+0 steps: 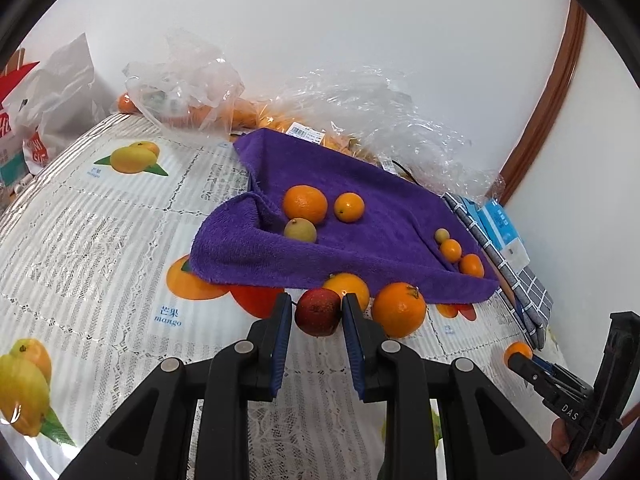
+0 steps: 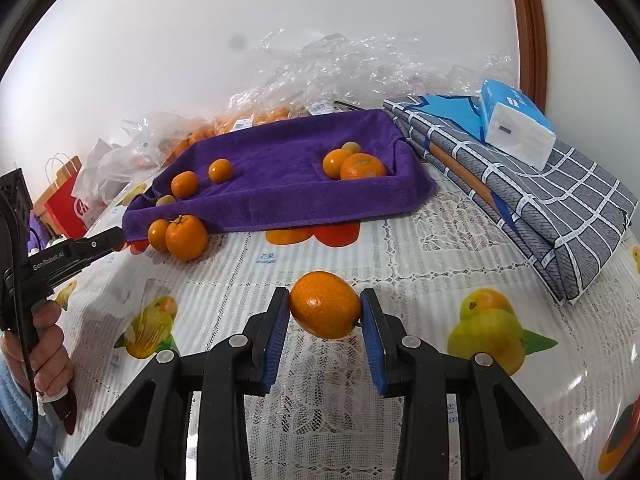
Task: Organize fruits
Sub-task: 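Lift the red fruit with the left tool while the right tool holds its orange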
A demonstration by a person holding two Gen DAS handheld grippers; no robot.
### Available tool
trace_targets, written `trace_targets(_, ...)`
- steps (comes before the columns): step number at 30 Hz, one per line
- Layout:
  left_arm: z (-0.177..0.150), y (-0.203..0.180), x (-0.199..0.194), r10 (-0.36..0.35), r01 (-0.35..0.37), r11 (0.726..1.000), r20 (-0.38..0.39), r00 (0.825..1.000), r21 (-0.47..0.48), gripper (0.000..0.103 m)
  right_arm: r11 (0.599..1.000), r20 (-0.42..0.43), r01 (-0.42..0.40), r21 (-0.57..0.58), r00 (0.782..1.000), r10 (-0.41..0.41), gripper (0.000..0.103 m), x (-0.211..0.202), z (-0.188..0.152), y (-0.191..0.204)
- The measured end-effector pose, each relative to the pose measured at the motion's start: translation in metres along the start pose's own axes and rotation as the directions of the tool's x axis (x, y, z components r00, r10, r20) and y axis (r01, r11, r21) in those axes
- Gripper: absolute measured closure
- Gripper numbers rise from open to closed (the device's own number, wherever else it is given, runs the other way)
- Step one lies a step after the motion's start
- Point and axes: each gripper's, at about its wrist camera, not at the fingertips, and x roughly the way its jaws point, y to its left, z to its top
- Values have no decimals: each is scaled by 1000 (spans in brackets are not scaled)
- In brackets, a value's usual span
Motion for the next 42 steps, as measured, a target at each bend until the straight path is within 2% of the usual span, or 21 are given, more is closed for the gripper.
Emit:
trace_targets(5,0,-3,-4,16,-17,1000,26,1000,19,78,1000,-1,-15,2,1000,15,67,0,0,-1)
trace_targets(9,0,-2,-1,12,-12,1000,7,1000,13,78,1000,5,-14,-1,1000,14,67,-2,0,1)
trace_targets(14,-1,-4,-4,12,-13,1000,20,1000,25,78,999,23,-10,32,1000,9,67,-5,0,-4)
trace_targets(29,-1,-3,-7,6,-7,1000,20,1000,16,78,1000,52,3,28,999,-4,67,-11,0,-3)
trace_targets(31,2,-5,-12,27,-28,999,33,999,21,78,1000,55,6,21,998,-7,67,-14,3,-3)
trace_targets(35,20,-10,-23,3,-3,1000,50,999,3,78,999,27,12,44,1000,-13,67,-18,25,-8)
trace_targets(42,65,-38,-35,-24,10,995,139,990,94,78,998,110,-8,58,994,1,67,-31,77,-19)
